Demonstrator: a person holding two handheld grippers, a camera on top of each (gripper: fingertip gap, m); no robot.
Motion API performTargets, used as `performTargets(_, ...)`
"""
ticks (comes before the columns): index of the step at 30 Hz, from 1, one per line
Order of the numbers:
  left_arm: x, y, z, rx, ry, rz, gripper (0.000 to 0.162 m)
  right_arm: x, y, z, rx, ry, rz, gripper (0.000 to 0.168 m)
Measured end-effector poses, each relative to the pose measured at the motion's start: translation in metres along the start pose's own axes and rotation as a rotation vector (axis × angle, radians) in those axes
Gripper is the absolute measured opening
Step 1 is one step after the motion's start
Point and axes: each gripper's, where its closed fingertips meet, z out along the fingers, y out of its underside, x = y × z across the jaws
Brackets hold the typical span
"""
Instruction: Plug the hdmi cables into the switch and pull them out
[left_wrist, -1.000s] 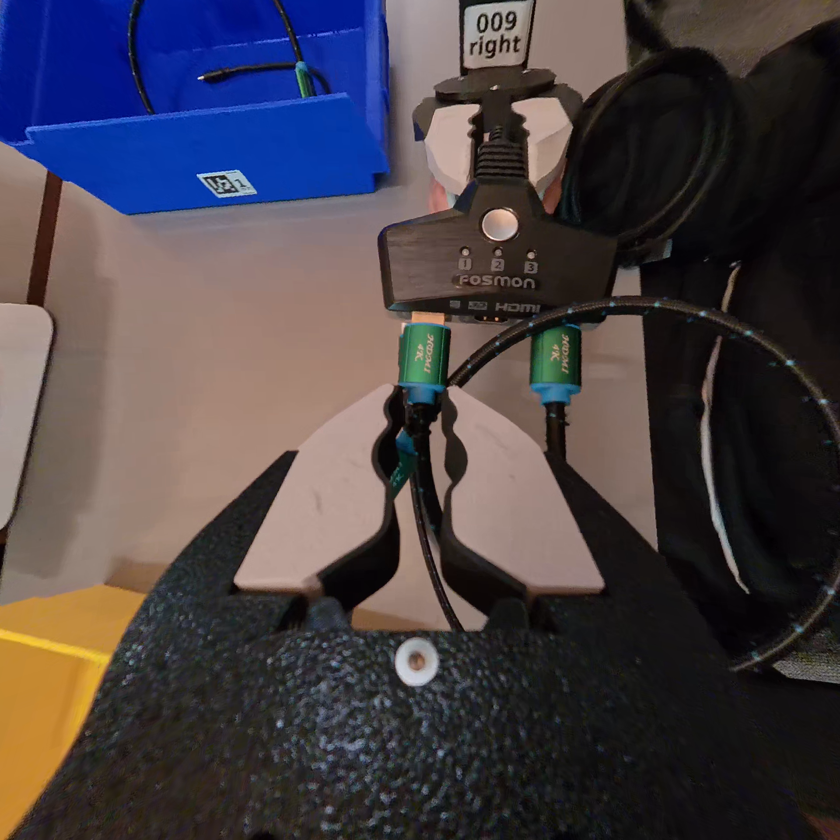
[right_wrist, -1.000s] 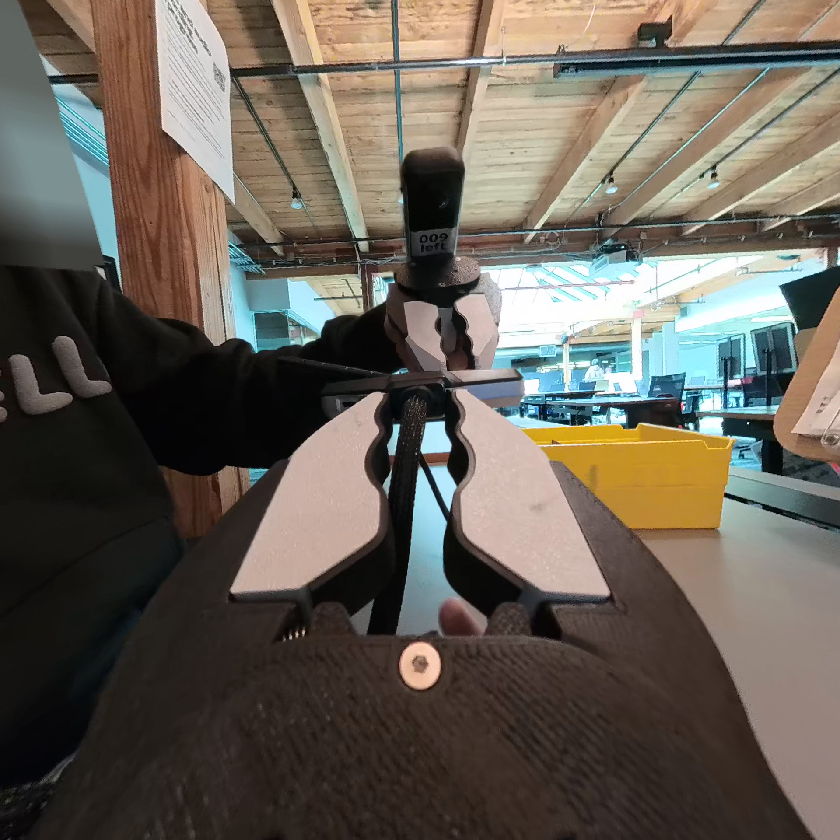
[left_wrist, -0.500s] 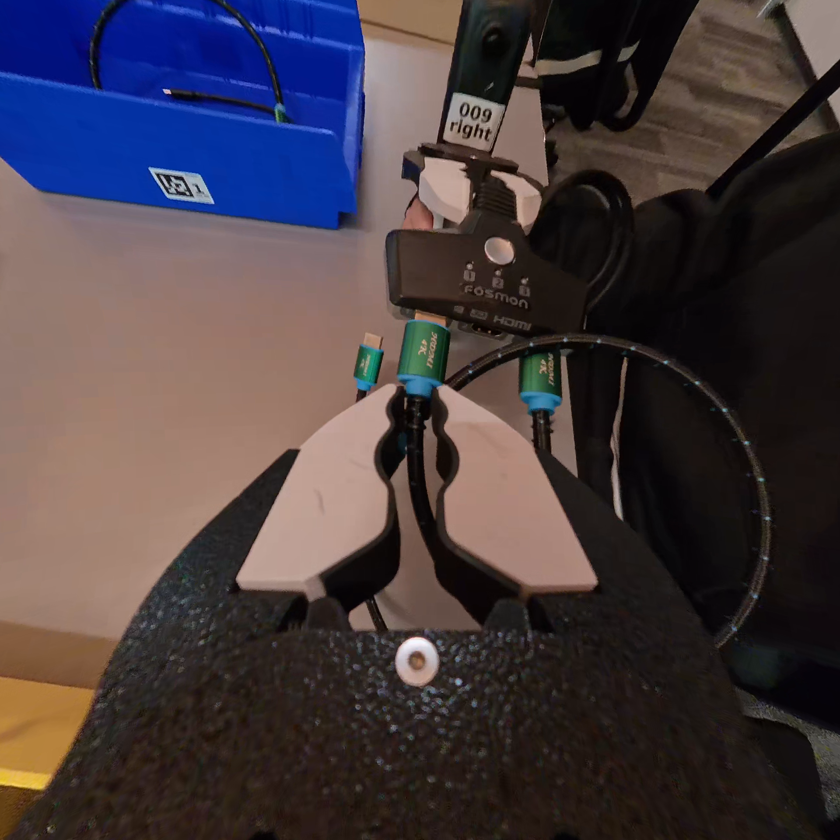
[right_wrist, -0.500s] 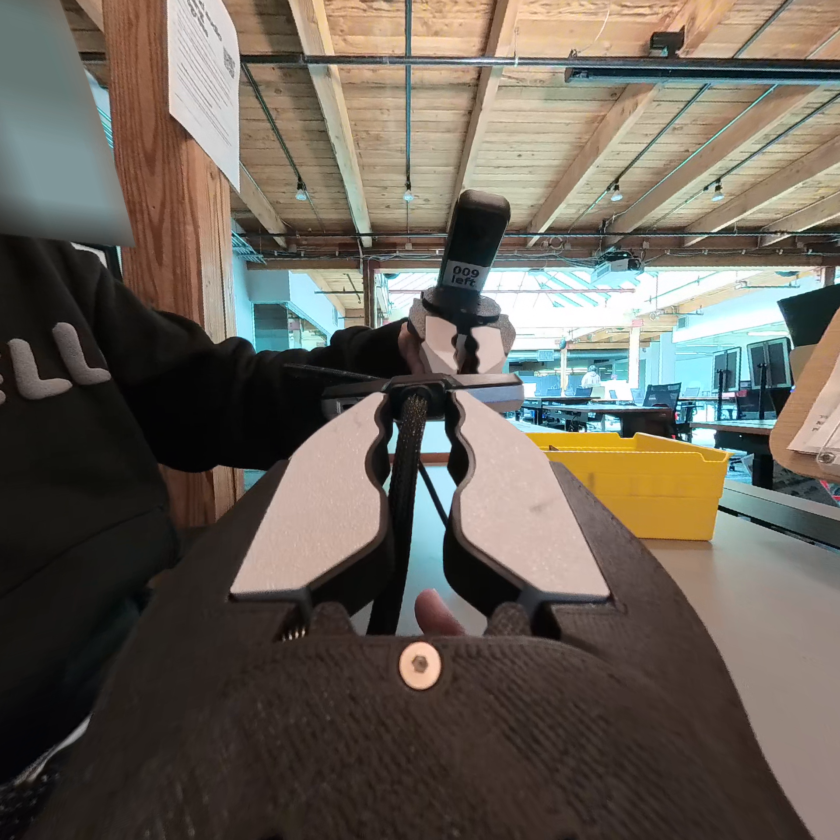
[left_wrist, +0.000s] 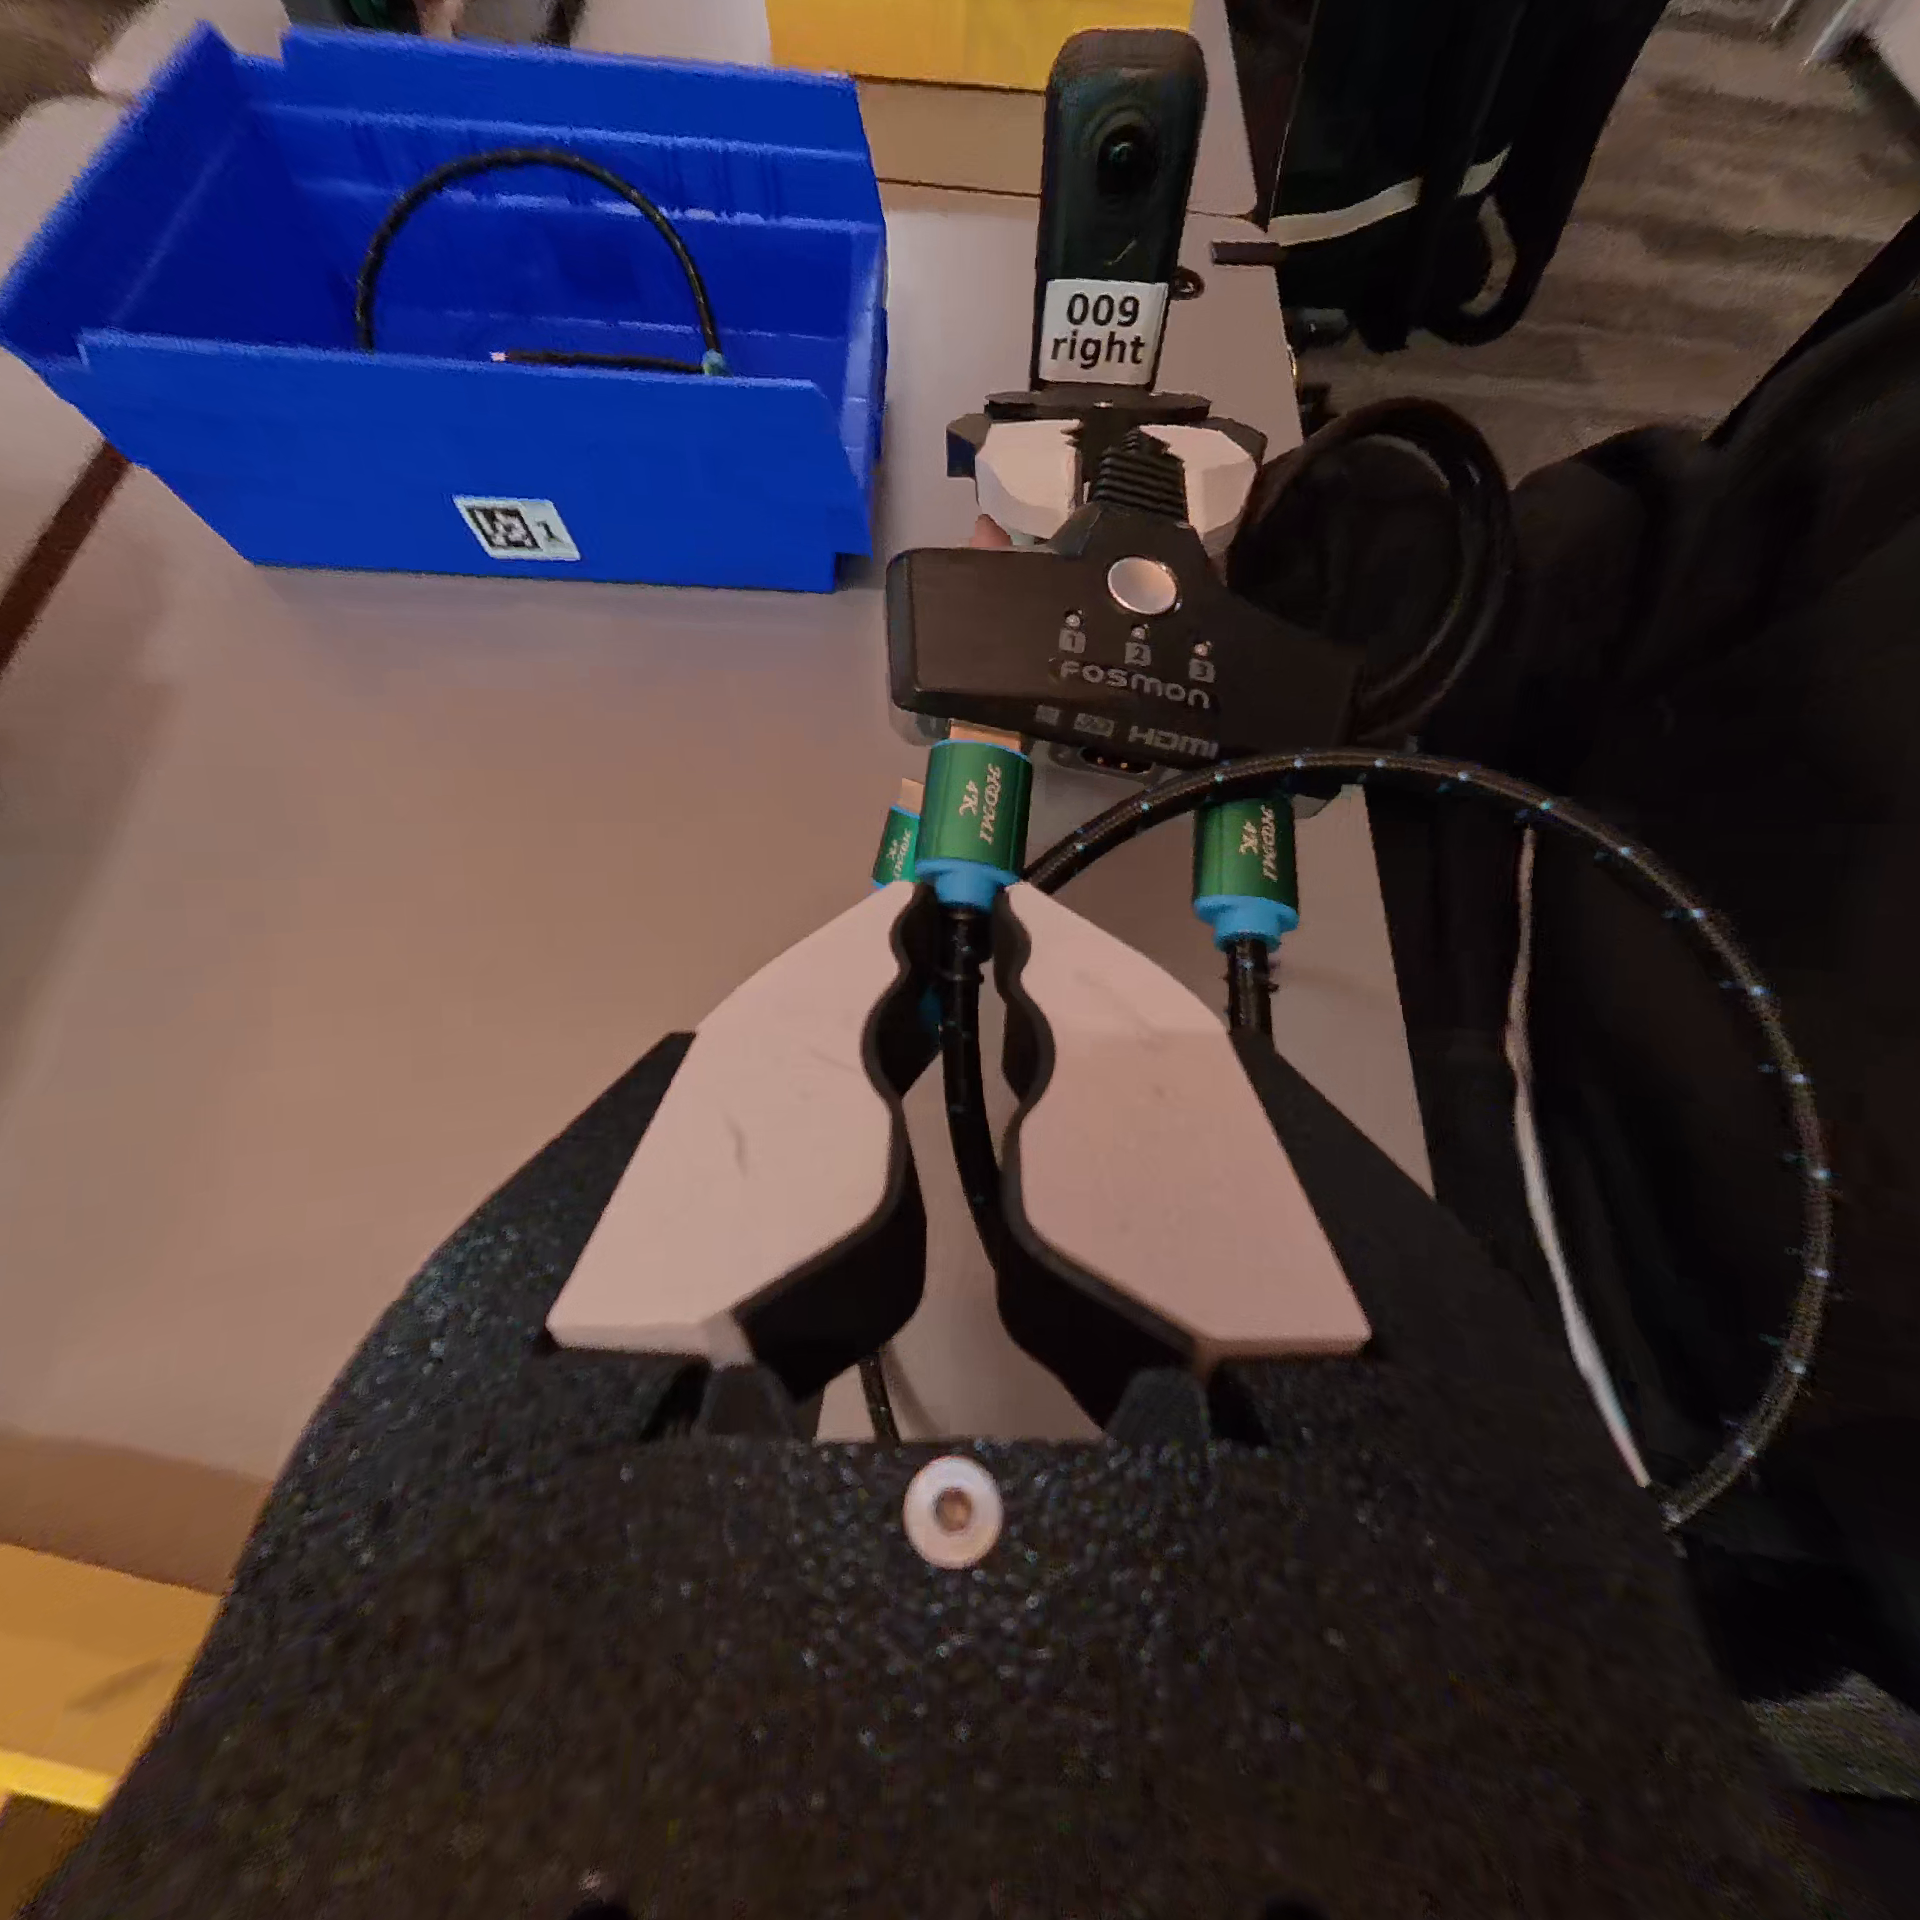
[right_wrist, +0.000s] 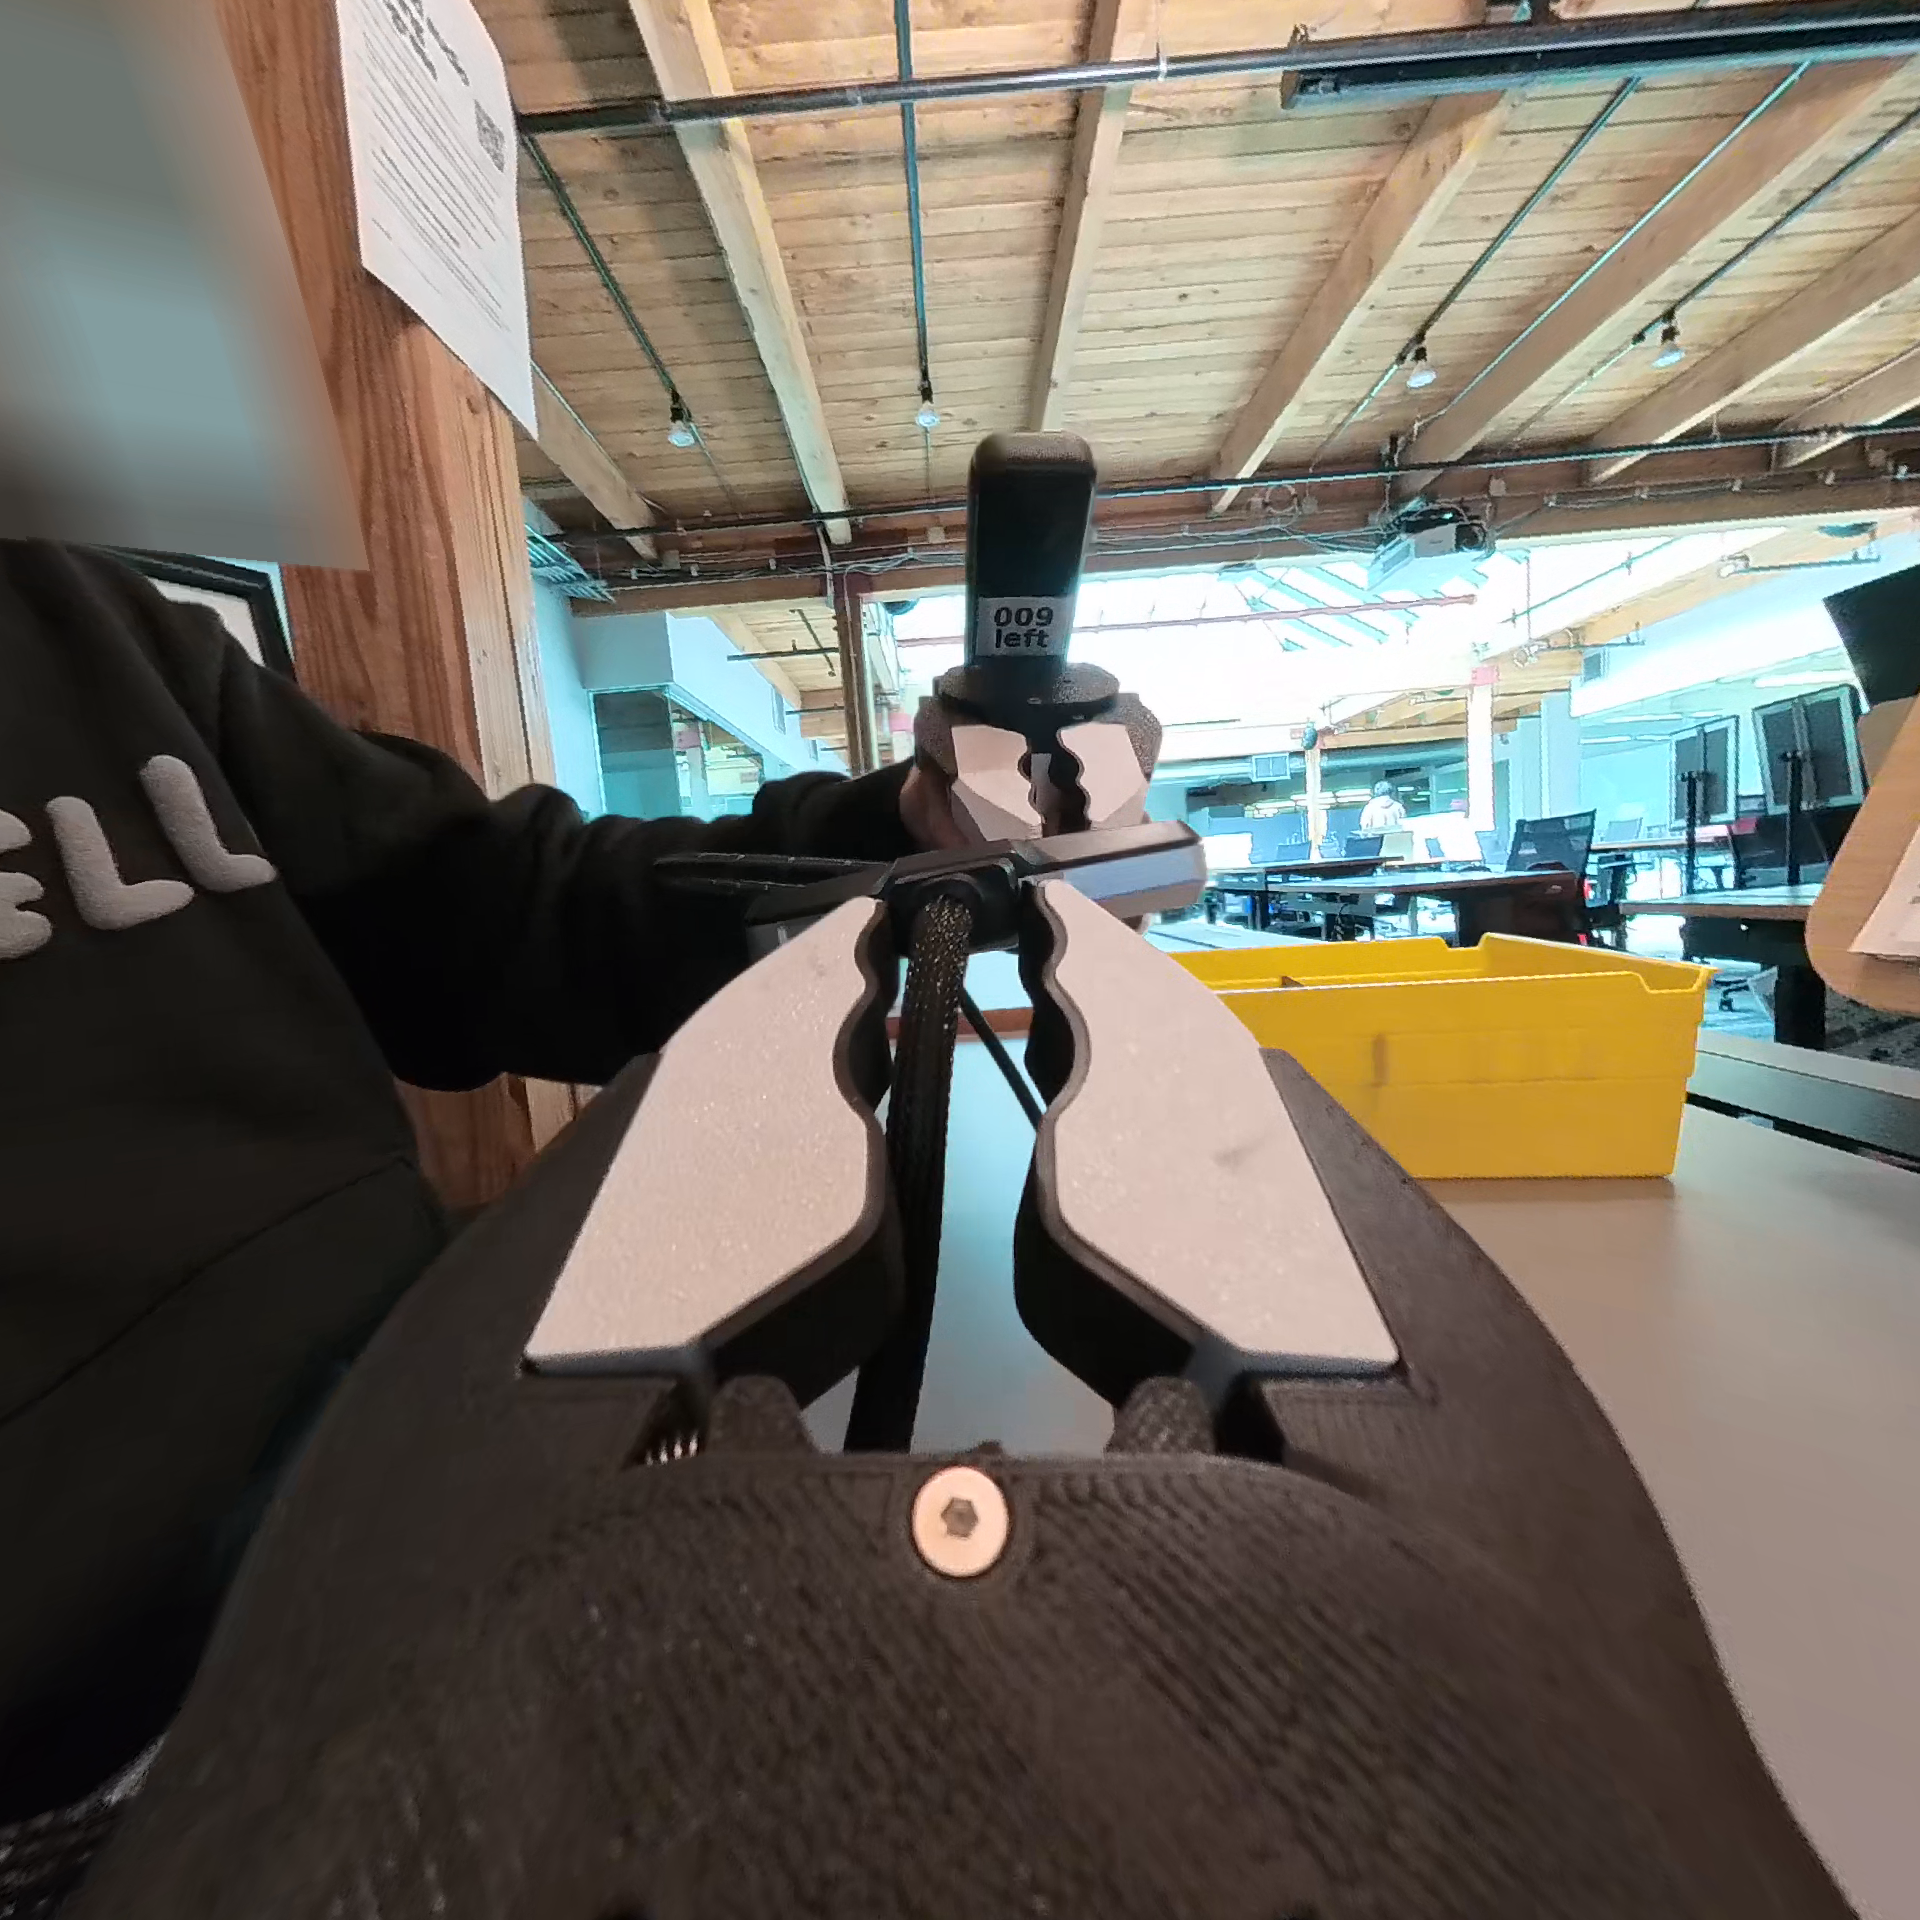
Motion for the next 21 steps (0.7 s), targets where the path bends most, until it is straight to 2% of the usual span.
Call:
performTargets(4, 0.003, 0.006, -0.002, -0.067, 0.005, 0.067, 0.009, -0.003, 0.004, 0.003, -0.013, -0.016, 0.009, 0.024)
performTargets(11, -0.001, -0.013, -0.005, 0.183, 0.058, -0.065, 0.010, 0.000, -0.005, 0.002, 0.052, 0.005, 0.018, 0.024)
performTargets(18, 0.000, -0.025, 0.003, 0.115, -0.076, 0.050, 0.010, 0.000, -0.021, -0.008, 0.121, 0.011, -0.029, 0.023)
performTargets(21, 0.003, -0.026, 0.003, 0.060, -0.084, 0.082, 0.010, -0.001, -0.021, -0.009, 0.123, 0.001, -0.033, 0.023)
